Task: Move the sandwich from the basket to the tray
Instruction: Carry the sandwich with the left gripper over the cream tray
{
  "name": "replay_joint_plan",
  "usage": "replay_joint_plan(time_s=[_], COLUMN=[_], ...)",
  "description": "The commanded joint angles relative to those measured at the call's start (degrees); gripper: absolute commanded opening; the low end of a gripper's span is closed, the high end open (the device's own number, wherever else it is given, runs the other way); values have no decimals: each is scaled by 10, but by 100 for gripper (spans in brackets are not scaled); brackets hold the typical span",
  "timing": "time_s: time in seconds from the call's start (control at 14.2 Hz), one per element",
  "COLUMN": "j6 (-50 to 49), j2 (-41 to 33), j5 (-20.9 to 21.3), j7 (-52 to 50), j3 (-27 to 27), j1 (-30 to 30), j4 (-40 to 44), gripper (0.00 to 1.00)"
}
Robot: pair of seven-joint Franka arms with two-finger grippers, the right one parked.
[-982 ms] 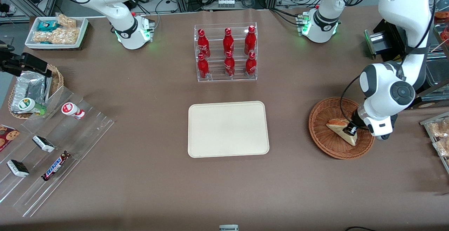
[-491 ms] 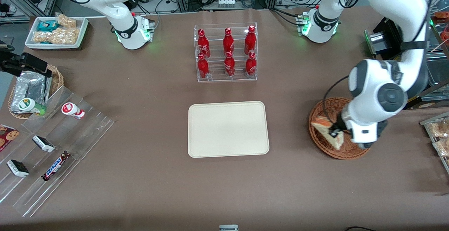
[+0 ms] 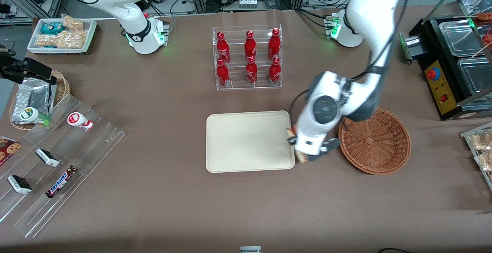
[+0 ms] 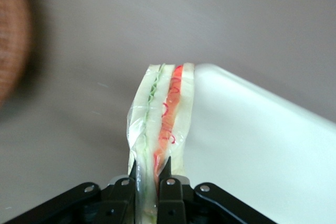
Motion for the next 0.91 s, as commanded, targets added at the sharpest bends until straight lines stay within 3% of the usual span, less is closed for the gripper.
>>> replay_joint_plan(time_s=[0.0, 0.56, 0.7, 0.84], j6=[-3, 73, 85, 104], j2=[67, 114, 124, 127], j5=[-3, -3, -2, 1], j7=[39, 35, 34, 26], j3=[4, 4, 4, 5], j1=[-45, -118, -128, -129], j4=[93, 112, 111, 111], gripper=[9, 10, 18, 75])
